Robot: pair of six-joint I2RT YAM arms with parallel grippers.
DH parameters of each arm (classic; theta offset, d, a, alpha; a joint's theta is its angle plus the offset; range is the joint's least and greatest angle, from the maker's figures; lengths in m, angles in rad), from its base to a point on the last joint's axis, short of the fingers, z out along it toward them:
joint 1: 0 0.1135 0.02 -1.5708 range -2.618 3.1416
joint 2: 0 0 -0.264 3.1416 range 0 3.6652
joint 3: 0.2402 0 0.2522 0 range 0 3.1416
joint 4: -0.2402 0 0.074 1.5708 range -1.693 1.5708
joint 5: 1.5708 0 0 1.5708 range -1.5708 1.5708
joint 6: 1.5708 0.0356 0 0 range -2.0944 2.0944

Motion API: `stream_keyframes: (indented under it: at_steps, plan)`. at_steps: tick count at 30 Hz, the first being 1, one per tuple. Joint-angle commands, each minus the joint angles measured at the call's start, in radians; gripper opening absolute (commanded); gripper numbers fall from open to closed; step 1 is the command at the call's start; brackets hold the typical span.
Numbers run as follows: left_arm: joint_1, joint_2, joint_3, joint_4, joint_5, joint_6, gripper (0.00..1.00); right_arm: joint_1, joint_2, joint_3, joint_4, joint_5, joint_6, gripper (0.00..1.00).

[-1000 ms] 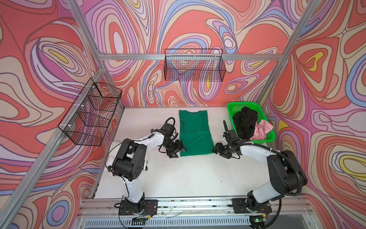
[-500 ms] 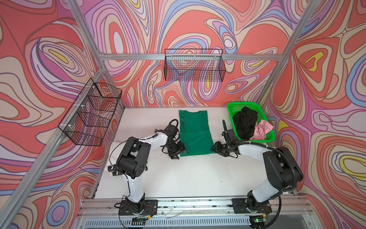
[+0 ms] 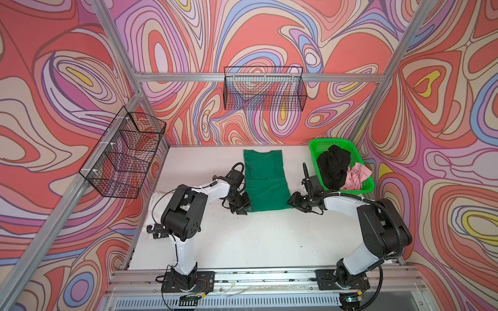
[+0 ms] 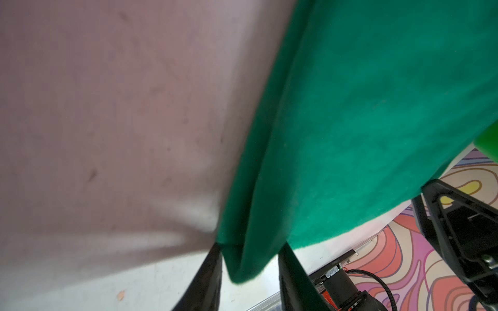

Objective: Fold and stack the t-shirts
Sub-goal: 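Grasp the near folded edge of the green bundle with both grippers, then lift the near edge and fold it over toward the far end with both grippers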

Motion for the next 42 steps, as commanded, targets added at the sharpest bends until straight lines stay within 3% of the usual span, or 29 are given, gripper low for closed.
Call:
stream_keyframes:
  at_steps: [1,19,23,26,33,42]
  plan:
    - [-0.008,0.047,0.004,-0.001,-0.065,0.003,0.28,0.003,0.033,-0.041,-0.020,0.002,0.016,0.47]
    - [-0.008,0.030,0.001,0.021,-0.074,0.005,0.04,0.003,0.022,-0.096,0.037,-0.034,0.032,0.22]
    - [-0.008,0.017,-0.011,0.031,-0.071,0.001,0.00,0.002,0.012,-0.102,0.039,-0.035,0.036,0.13]
    - [-0.008,0.006,-0.032,0.048,-0.065,-0.006,0.00,0.003,-0.004,-0.110,0.039,-0.036,0.038,0.00]
    - [-0.023,-0.048,-0.083,0.060,-0.055,-0.017,0.00,0.003,-0.070,-0.135,0.008,-0.042,0.051,0.00]
    - [-0.073,-0.216,-0.237,0.094,-0.032,-0.086,0.00,0.004,-0.274,-0.204,-0.107,-0.065,0.071,0.00]
